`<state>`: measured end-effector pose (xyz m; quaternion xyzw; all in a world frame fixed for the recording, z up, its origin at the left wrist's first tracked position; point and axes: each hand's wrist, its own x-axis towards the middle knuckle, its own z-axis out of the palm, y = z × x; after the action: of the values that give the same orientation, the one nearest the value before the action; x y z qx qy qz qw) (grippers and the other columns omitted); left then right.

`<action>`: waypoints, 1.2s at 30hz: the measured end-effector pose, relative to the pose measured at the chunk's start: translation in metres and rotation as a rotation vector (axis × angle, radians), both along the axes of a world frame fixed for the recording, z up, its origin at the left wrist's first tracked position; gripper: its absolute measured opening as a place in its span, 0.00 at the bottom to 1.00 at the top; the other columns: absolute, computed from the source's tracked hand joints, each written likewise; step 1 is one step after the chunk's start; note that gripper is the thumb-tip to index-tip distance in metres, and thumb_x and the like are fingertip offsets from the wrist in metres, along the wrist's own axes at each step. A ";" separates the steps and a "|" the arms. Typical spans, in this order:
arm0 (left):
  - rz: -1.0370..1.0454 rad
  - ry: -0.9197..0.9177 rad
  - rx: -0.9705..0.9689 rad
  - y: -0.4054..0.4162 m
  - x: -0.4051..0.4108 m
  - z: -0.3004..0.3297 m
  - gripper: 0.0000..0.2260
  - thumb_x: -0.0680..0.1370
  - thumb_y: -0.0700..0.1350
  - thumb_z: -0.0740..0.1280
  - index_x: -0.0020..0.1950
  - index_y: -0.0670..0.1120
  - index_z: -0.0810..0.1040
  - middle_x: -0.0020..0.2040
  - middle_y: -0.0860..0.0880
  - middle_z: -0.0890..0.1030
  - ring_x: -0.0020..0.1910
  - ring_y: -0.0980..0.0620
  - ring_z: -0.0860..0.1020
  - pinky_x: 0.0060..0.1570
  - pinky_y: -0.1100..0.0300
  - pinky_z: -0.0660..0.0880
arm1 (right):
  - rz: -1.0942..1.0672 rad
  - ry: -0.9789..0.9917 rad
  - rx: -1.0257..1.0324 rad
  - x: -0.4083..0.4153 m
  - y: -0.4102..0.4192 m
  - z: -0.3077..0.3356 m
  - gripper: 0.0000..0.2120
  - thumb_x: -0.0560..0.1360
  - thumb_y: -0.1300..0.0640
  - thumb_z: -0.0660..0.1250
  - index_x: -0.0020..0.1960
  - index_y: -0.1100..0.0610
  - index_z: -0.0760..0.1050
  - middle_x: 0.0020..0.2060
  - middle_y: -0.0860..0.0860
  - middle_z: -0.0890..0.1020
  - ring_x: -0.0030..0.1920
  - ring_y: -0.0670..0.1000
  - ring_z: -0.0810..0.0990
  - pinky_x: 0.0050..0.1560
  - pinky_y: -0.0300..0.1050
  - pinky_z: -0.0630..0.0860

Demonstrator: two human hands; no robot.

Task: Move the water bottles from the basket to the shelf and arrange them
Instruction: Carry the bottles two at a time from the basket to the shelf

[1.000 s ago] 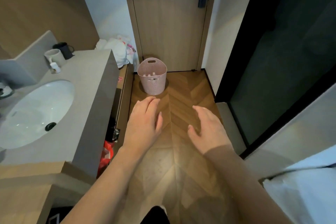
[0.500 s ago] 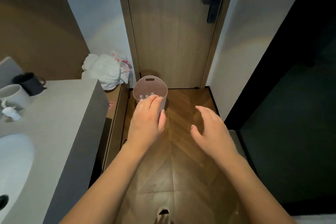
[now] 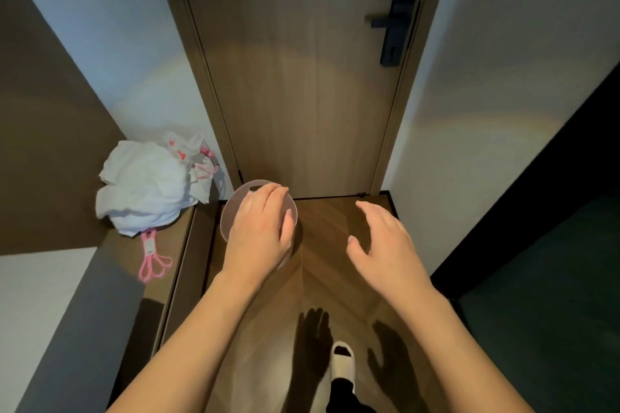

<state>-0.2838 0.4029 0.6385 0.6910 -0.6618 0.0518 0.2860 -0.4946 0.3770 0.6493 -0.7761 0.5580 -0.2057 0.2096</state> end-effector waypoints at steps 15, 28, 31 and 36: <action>0.164 0.088 0.106 -0.264 0.069 -0.004 0.18 0.79 0.46 0.64 0.69 0.45 0.74 0.66 0.47 0.76 0.66 0.49 0.74 0.68 0.48 0.71 | 0.181 0.048 0.010 0.081 -0.289 0.015 0.27 0.78 0.51 0.63 0.76 0.51 0.62 0.73 0.48 0.68 0.72 0.49 0.66 0.72 0.46 0.64; 0.354 0.214 0.084 -0.451 0.219 -0.018 0.17 0.80 0.45 0.62 0.68 0.43 0.73 0.65 0.44 0.76 0.65 0.46 0.74 0.65 0.50 0.72 | 0.406 0.112 0.010 0.244 -0.506 0.015 0.27 0.79 0.50 0.63 0.77 0.51 0.61 0.72 0.49 0.68 0.70 0.50 0.67 0.68 0.45 0.66; 0.430 0.212 0.067 -0.458 0.245 -0.019 0.16 0.79 0.43 0.63 0.67 0.42 0.74 0.64 0.44 0.77 0.63 0.46 0.74 0.65 0.51 0.70 | 0.485 0.129 0.047 0.277 -0.529 0.013 0.28 0.79 0.50 0.63 0.77 0.51 0.61 0.73 0.49 0.67 0.70 0.49 0.66 0.65 0.40 0.64; 0.633 0.255 0.044 -0.447 0.285 -0.032 0.16 0.79 0.44 0.62 0.66 0.42 0.75 0.64 0.44 0.77 0.64 0.45 0.74 0.64 0.50 0.72 | 0.696 0.143 0.095 0.337 -0.552 0.005 0.26 0.80 0.52 0.62 0.76 0.51 0.60 0.74 0.49 0.66 0.71 0.50 0.66 0.63 0.39 0.63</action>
<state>0.0013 -0.0436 0.6064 0.8691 -0.3743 0.0369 0.3213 -0.1572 -0.1751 0.6542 -0.9216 0.2824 -0.0410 0.2632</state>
